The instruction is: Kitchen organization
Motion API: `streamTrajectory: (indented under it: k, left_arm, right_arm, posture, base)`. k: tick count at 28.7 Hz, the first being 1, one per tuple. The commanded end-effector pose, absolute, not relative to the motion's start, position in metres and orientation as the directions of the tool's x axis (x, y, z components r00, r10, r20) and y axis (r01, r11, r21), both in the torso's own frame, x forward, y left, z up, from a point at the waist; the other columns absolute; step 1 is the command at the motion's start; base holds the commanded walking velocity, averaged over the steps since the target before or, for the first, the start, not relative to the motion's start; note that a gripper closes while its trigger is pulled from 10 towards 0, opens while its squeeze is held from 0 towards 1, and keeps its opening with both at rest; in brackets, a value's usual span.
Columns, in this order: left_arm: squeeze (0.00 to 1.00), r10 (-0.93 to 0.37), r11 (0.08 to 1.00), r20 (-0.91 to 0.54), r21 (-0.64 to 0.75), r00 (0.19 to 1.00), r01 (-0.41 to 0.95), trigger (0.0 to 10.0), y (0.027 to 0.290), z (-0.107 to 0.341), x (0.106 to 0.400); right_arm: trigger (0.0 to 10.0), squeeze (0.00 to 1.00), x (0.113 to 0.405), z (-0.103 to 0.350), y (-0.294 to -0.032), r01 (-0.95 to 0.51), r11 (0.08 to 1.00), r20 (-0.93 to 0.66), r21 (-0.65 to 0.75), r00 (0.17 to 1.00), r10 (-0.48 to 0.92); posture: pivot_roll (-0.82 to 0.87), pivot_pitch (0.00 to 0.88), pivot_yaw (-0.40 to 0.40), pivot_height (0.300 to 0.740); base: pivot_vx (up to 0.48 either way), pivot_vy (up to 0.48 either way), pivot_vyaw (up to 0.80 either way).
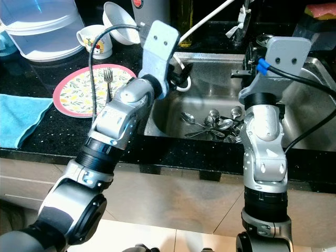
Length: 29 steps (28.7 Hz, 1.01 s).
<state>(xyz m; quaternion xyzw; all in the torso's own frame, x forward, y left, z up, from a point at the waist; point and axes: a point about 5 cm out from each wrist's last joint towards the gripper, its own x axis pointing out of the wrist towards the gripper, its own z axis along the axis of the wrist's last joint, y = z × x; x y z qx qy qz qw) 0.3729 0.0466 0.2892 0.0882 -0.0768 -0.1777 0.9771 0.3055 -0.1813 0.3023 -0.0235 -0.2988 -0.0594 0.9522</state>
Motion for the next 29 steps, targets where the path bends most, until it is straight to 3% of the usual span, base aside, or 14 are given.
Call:
streamTrajectory:
  k: [1, 4, 11, 29]
  left_arm:
    - [0.00, -0.237, 0.958, 0.070, 0.185, 0.969, 0.221, 10.0, 0.068, 0.284, 0.383]
    - [0.00, -0.035, 0.993, 0.034, 0.117, 0.999, 0.031, 10.0, 0.101, 0.286, 0.395]
    - [0.00, 0.124, 0.991, -0.079, 0.064, 0.989, -0.119, 10.0, 0.136, 0.275, 0.406]
    - [0.00, 0.188, 0.979, -0.226, -0.033, 0.956, -0.200, 10.0, 0.140, 0.257, 0.412]
  right_arm:
    - [10.0, 0.00, 0.303, 0.303, -0.179, 0.112, 0.994, 0.575, -0.008, 0.813, -0.087]
    - [10.0, 0.00, 0.304, 0.304, -0.178, 0.102, 0.995, 0.578, -0.011, 0.812, -0.077]
    - [10.0, 0.00, 0.305, 0.304, -0.178, 0.098, 0.995, 0.576, -0.013, 0.814, -0.073]
    - [10.0, 0.00, 0.305, 0.303, -0.178, 0.090, 0.996, 0.568, -0.015, 0.821, -0.066]
  posture:
    - [0.02, 0.095, 0.084, 0.740]
    - [0.02, 0.089, 0.084, 0.740]
    - [0.02, 0.088, 0.082, 0.740]
    - [0.01, 0.105, 0.075, 0.740]
  base:
    - [0.000, 0.000, 0.00]
    - [0.000, 0.000, 0.00]
    - [0.000, 0.000, 0.00]
    - [0.000, 0.000, 0.00]
